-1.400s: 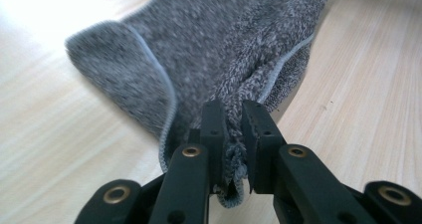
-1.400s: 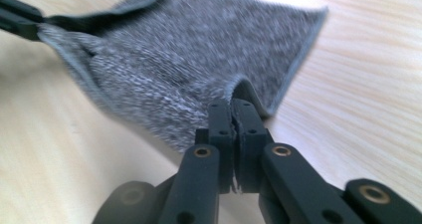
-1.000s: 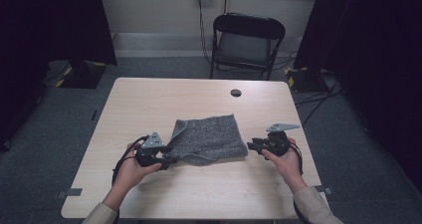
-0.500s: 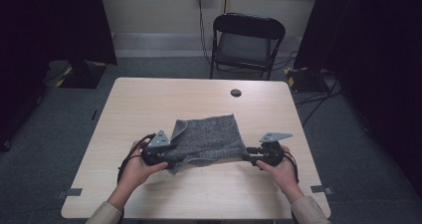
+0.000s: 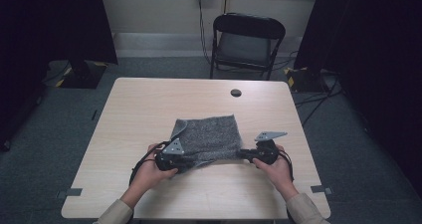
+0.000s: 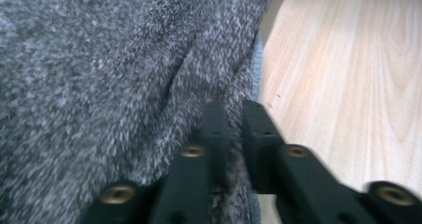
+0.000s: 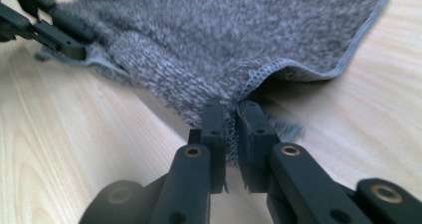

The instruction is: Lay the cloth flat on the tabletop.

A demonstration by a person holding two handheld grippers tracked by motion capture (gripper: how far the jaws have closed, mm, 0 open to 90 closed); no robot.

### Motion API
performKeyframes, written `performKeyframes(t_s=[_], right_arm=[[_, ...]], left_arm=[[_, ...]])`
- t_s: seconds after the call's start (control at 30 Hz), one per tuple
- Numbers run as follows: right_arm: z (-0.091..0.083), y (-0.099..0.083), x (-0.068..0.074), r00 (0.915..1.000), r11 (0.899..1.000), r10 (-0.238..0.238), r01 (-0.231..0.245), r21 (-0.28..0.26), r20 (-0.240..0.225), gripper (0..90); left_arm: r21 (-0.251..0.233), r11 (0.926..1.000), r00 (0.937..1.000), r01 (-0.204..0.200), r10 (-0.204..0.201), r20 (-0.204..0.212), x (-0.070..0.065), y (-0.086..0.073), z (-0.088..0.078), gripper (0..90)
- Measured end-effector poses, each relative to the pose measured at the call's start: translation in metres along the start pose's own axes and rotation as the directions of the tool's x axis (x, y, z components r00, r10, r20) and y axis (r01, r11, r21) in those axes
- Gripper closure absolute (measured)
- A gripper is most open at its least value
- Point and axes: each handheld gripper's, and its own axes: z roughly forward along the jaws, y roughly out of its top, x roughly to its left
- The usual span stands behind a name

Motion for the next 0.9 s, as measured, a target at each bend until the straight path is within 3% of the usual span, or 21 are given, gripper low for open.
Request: performKeyframes(t_s=[0.17,0.23,0.37,0.47,0.5,0.53,0.63,0.67,0.8,0.87,0.9], right_arm=[[-0.012,0.012,0.000,0.9999,1.000,0.012,-0.012,-0.023,-0.002,86.2],[-0.018,0.019,-0.001,0.9995,0.999,0.030,-0.030,-0.033,-0.005,86.5],[-0.024,0.023,-0.003,0.9984,0.998,0.057,-0.057,-0.039,0.000,86.5],[-0.025,0.020,-0.007,0.9961,0.995,0.088,-0.088,-0.036,0.008,80.2],[-0.022,0.016,-0.008,0.9957,0.996,0.091,-0.091,-0.022,0.017,77.7],[-0.022,0.014,-0.008,0.9957,0.996,0.091,-0.091,-0.020,0.020,75.7],[-0.020,0.010,-0.007,0.9959,0.996,0.086,-0.085,-0.021,0.029,67.9],[-0.020,0.009,-0.006,0.9961,0.998,0.060,-0.058,-0.021,0.066,63.4],[-0.018,0.009,-0.008,0.9958,0.999,0.025,-0.021,-0.038,0.088,55.5],[-0.016,0.010,-0.007,0.9952,0.999,0.006,-0.002,-0.042,0.098,52.3],[-0.015,0.011,-0.007,0.9936,0.999,-0.008,0.012,-0.037,0.113,51.5]], left_arm=[[-0.009,0.9999,0.9996,0.013,-0.013,0.026,0.000,0.003,-0.009,88.6],[-0.037,0.9988,0.9986,0.033,-0.032,0.042,0.001,0.004,-0.017,88.7],[-0.062,0.9975,0.9982,0.035,-0.032,0.051,0.000,0.004,-0.025,88.7],[-0.073,0.9954,0.9961,0.062,-0.057,0.067,-0.003,0.002,-0.028,84.9],[-0.084,0.9953,0.9977,0.048,-0.044,0.053,-0.004,0.001,-0.027,70.5],[-0.098,0.9929,0.9975,0.067,-0.065,0.029,-0.003,0.000,-0.029,64.7],[-0.107,0.9906,0.9963,0.085,-0.085,-0.004,0.001,-0.002,-0.031,58.8],[-0.119,0.9902,0.9940,0.073,-0.082,-0.072,0.005,-0.003,-0.034,49.6],[-0.109,0.9920,0.9899,0.063,-0.076,-0.119,0.011,-0.006,-0.035,44.7],[-0.094,0.9940,0.9842,0.056,-0.071,-0.162,0.015,-0.009,-0.031,40.8],[-0.097,0.9932,0.9835,0.065,-0.081,-0.162,0.016,-0.011,-0.028,40.8]])
